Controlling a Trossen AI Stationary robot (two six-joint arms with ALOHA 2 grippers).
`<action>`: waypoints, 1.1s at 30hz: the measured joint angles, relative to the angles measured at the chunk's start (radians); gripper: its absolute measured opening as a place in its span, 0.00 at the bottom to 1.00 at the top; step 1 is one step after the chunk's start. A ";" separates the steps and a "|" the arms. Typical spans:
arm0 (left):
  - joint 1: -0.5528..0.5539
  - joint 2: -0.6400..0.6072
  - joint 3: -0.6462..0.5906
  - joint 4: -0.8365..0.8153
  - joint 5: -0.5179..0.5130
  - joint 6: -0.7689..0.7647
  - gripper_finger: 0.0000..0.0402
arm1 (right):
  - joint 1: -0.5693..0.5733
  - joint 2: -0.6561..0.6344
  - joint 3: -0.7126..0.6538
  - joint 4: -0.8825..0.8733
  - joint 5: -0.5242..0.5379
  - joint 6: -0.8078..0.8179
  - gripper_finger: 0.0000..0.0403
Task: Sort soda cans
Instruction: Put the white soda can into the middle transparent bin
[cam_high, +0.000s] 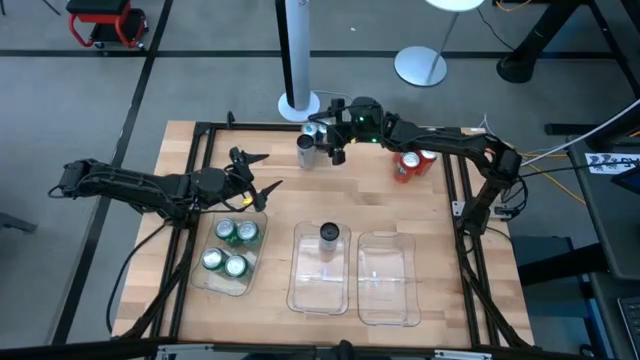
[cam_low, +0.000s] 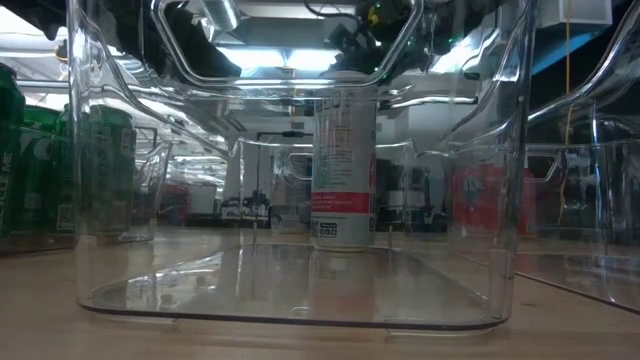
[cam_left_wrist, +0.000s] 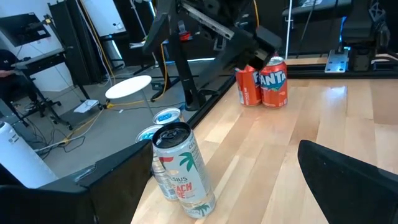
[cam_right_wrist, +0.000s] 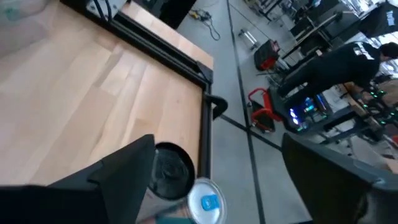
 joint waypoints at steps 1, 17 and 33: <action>0.000 0.000 0.000 0.000 0.000 0.000 0.97 | 0.000 0.007 0.000 0.011 -0.004 0.013 0.91; 0.000 0.000 0.000 0.001 0.000 0.005 0.97 | 0.013 0.158 0.000 0.172 0.054 0.200 0.93; 0.000 0.000 0.000 0.007 0.000 0.012 0.97 | 0.013 0.243 0.000 0.168 0.066 0.271 0.92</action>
